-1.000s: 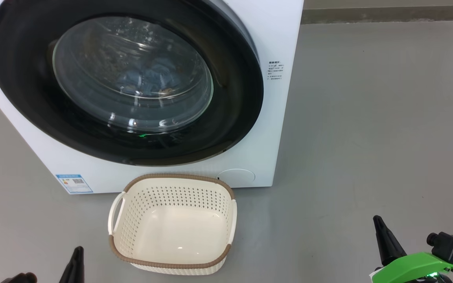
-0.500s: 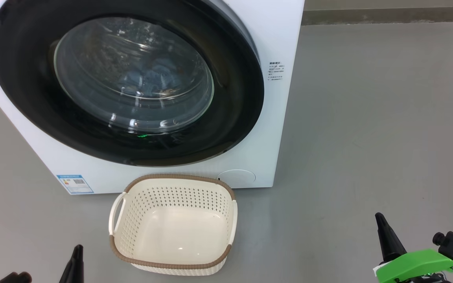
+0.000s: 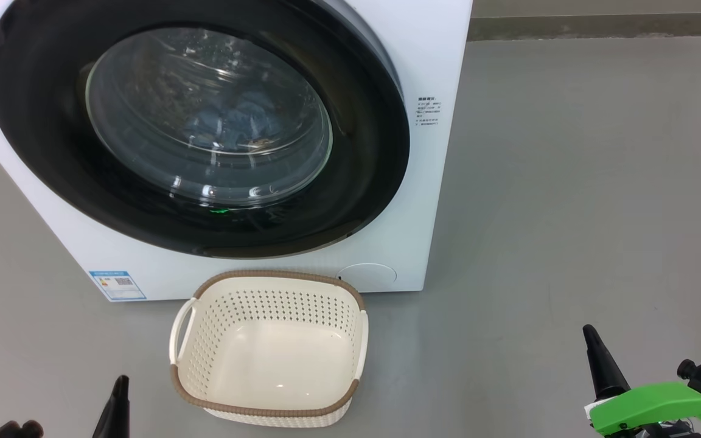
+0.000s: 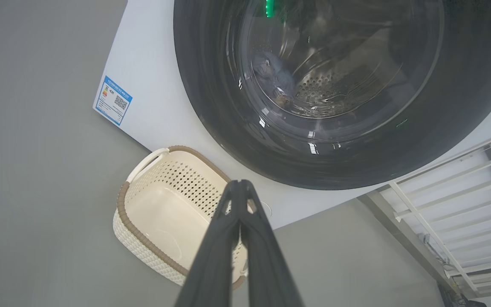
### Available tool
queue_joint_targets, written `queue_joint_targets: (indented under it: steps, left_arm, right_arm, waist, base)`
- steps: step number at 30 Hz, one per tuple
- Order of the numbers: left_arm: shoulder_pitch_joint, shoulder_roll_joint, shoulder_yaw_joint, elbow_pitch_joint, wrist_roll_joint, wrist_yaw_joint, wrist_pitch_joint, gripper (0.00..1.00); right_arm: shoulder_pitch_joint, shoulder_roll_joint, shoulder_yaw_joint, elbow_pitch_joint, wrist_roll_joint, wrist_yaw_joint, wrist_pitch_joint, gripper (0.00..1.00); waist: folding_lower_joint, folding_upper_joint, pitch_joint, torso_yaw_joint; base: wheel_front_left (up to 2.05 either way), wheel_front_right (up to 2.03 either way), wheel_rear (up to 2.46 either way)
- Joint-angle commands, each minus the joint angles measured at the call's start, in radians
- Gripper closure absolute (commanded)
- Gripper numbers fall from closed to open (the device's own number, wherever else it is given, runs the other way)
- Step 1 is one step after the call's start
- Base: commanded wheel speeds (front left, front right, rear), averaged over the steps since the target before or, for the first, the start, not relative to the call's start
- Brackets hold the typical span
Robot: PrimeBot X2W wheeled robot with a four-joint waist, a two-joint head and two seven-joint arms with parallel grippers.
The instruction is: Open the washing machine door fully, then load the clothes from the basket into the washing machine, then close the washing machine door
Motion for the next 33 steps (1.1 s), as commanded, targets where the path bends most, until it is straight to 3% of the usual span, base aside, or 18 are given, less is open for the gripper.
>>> queue_joint_targets:
  steps: [1, 33]
  left_arm:
    - [-0.05, 0.009, 0.027, -0.028, -0.027, -0.001, 0.007, 1.0]
    - [-0.082, -0.035, 0.083, -0.035, -0.311, -0.001, 0.101, 1.0]
  right_arm:
    - [-0.017, -0.005, 0.003, -0.032, 0.028, -0.001, 0.008, 1.0]
    - [-0.014, 0.02, -0.032, -0.089, 0.324, -0.001, 0.103, 1.0]
  waist:
    - [-0.0001, -0.0001, 0.0, 0.0]
    - [-0.0001, -0.0001, -0.007, 0.005]
  base:
    - [0.0, 0.0, 0.0]
    - [0.0, 0.0, 0.0]
